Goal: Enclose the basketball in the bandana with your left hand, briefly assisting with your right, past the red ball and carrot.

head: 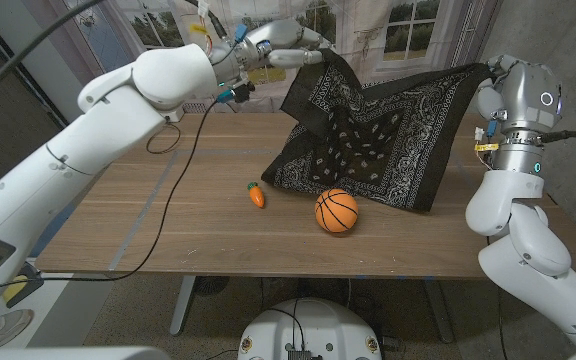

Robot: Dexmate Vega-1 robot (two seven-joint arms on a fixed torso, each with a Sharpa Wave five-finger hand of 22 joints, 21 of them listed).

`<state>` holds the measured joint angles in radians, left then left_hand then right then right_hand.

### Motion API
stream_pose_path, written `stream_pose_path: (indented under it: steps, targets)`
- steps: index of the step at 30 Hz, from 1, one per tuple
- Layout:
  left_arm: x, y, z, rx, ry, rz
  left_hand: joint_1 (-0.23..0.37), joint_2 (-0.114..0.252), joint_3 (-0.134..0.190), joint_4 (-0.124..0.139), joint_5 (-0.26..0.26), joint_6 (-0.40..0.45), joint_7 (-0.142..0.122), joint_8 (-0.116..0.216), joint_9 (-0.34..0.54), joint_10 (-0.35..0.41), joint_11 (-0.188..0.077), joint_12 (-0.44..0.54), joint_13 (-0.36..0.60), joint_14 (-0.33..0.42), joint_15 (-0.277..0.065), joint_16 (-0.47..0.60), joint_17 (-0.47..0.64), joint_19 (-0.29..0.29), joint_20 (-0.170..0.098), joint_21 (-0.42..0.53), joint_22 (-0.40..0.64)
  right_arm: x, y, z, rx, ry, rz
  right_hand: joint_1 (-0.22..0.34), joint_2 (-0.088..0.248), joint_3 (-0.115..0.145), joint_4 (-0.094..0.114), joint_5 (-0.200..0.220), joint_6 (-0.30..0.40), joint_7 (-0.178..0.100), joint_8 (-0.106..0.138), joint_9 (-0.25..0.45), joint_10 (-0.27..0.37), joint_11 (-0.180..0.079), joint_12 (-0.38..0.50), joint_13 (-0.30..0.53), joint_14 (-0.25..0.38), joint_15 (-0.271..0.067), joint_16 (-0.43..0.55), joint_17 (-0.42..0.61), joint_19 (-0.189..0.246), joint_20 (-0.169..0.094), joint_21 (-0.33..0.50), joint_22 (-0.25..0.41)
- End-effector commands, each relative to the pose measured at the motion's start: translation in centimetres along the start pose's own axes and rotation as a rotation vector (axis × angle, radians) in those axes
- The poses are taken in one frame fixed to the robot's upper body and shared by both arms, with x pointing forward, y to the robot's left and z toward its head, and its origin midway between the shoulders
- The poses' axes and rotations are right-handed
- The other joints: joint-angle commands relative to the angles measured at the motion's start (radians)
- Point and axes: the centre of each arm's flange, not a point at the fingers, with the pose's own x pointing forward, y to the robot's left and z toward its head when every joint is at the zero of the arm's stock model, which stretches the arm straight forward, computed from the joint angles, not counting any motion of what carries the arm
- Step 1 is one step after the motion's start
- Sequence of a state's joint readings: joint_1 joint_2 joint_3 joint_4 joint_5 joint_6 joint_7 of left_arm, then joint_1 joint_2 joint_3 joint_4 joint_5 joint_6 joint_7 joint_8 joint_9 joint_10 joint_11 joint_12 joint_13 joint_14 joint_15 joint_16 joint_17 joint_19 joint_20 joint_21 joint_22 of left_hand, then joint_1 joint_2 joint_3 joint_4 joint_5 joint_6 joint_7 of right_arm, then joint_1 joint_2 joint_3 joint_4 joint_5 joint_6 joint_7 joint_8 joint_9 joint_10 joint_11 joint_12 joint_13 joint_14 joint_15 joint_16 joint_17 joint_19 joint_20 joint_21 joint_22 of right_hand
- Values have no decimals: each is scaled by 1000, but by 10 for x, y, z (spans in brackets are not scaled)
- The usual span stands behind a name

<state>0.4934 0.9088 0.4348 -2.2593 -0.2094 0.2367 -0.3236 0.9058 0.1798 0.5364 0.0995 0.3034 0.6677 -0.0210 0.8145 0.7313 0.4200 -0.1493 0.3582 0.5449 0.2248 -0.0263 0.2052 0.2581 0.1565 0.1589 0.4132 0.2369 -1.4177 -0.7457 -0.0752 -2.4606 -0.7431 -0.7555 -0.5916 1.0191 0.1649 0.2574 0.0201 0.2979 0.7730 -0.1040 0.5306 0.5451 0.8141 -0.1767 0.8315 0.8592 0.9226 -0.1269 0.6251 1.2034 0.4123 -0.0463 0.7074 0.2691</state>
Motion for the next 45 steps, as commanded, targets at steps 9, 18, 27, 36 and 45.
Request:
stream_pose_path:
  steps: [9, 18, 27, 36, 45]
  targets:
    - [31, -9, -1, -90, -122, -380, 6, 8, 25, -6, -13, 3, 32, 27, 8, 12, 4, 2, 9, -6, -1, 2, 7, -9, 3, 3, -3, -10, -18, 4, 30, 38, 600, 5, 8, 2, 15, 11, -3, -1, 115, 1, -15, 3, -7, -7, -53, -95, -67, -39, -17, -13, 17, -8]
    - [34, -15, 8, -112, -202, -488, 27, 8, 36, -42, -40, 25, 68, 41, -8, 32, 22, 9, 15, -3, -1, 8, 10, -6, -4, 11, -5, -5, -15, 7, 60, 38, 716, 8, 9, 6, 20, 14, -7, 3, 113, -7, -28, 17, -14, -22, -73, -95, -123, -79, -24, -9, 24, -18]
    - [22, -32, 14, -134, -230, -517, 34, 15, 33, -58, -68, 29, 77, 45, -20, 30, 33, 9, 18, -9, 11, 13, 17, -9, 1, 14, -6, -10, -14, 17, 39, 20, 747, 9, 7, 8, 23, 13, -4, 6, 111, -14, -33, 24, -19, -36, -84, -94, -155, -98, -27, -6, 30, -25]
    - [7, -57, 17, -151, -234, -552, 35, 15, 35, -64, -87, 33, 80, 49, -27, 33, 33, 9, 21, -11, 10, 16, 21, -8, 2, 18, -7, -32, -11, 19, 42, 20, 818, 11, 8, 10, 24, 13, -2, 6, 111, -19, -32, 26, -16, -40, -80, -94, -168, -104, -28, -5, 34, -30]
    - [0, -77, 14, -158, -225, -637, 41, 13, 36, -77, -102, 43, 86, 50, -40, 34, 38, 10, 23, -11, 14, 17, 22, -9, 5, 22, -8, -43, -10, 24, 38, 39, 902, 16, 8, 15, 23, 11, 5, 13, 112, -26, -23, 28, -14, -50, -70, -95, -182, -110, -28, 1, 40, -37]
